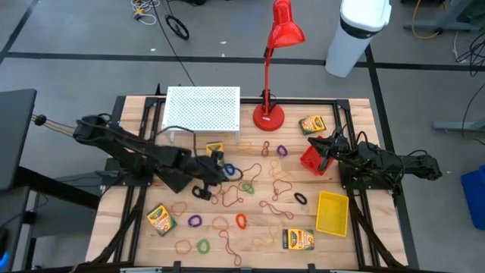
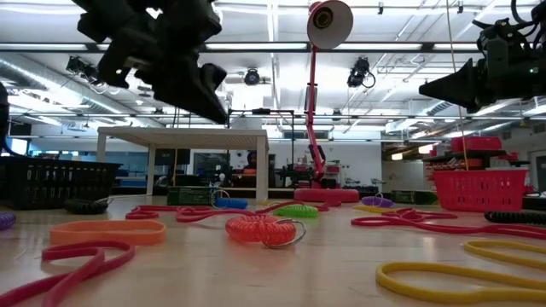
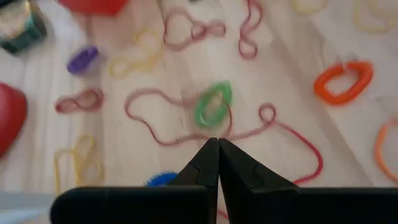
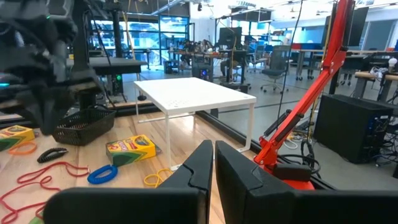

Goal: Pick & Place Office Desk Supplies
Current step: Put the black bin on the shelf

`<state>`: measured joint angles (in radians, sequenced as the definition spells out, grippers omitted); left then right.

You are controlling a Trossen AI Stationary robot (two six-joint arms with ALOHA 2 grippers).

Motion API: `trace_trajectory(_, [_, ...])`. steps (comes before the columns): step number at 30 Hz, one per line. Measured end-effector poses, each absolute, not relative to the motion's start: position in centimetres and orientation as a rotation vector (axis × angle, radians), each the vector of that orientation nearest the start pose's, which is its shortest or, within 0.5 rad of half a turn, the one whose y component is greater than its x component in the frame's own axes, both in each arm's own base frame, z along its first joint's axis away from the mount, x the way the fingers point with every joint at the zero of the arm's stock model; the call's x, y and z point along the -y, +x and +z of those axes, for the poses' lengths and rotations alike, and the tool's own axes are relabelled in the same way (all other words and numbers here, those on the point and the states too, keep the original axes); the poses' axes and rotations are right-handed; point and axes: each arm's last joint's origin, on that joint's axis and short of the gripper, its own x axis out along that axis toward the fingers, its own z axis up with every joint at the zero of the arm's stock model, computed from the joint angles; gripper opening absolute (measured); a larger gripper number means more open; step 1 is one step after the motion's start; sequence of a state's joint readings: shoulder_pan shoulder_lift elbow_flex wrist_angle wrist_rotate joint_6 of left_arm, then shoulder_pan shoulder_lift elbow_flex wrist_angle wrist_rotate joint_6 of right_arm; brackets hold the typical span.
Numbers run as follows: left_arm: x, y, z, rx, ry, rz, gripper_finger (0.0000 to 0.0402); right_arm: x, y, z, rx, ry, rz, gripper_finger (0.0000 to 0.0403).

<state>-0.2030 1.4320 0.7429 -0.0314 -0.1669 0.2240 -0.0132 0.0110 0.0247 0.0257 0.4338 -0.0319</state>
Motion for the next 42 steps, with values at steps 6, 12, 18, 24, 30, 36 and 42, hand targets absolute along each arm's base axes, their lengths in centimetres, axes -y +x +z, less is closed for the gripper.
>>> trace_trajectory(6, [6.7, 29.1, 17.3, -0.793, 0.240, 0.013, 0.0036, 1.3, 9.4, 17.4, 0.032, -0.023, -0.448, 0.0028])
trace_trajectory(12, [8.6, 30.0, 17.4, -0.888, 0.195, 0.114, 0.0071, 1.3, 9.4, 17.4, 0.032, -0.023, -0.448, 0.0028])
trace_trajectory(18, [9.9, 30.5, 17.9, -0.904, 0.120, 0.188, 0.0088, 1.3, 9.4, 17.3, 0.032, -0.023, -0.448, 0.0028])
trace_trajectory(24, [10.4, 30.9, 15.7, -0.987, 0.058, 0.149, 0.0088, 1.3, 9.4, 17.3, 0.032, -0.023, -0.448, 0.0028])
trace_trajectory(30, [10.9, 31.3, 13.5, -1.031, 0.059, 0.130, 0.0089, 1.3, 9.4, 17.4, 0.032, -0.023, -0.447, 0.0028])
trace_trajectory(36, [11.0, 31.5, 13.8, -1.011, -0.029, 0.145, 0.0110, 1.3, 9.4, 17.4, 0.032, -0.023, -0.447, 0.0028])
trace_trajectory(42, [11.0, 31.3, 13.7, -1.030, -0.045, 0.161, 0.0146, 1.3, 9.4, 17.3, 0.032, -0.023, -0.448, 0.0028])
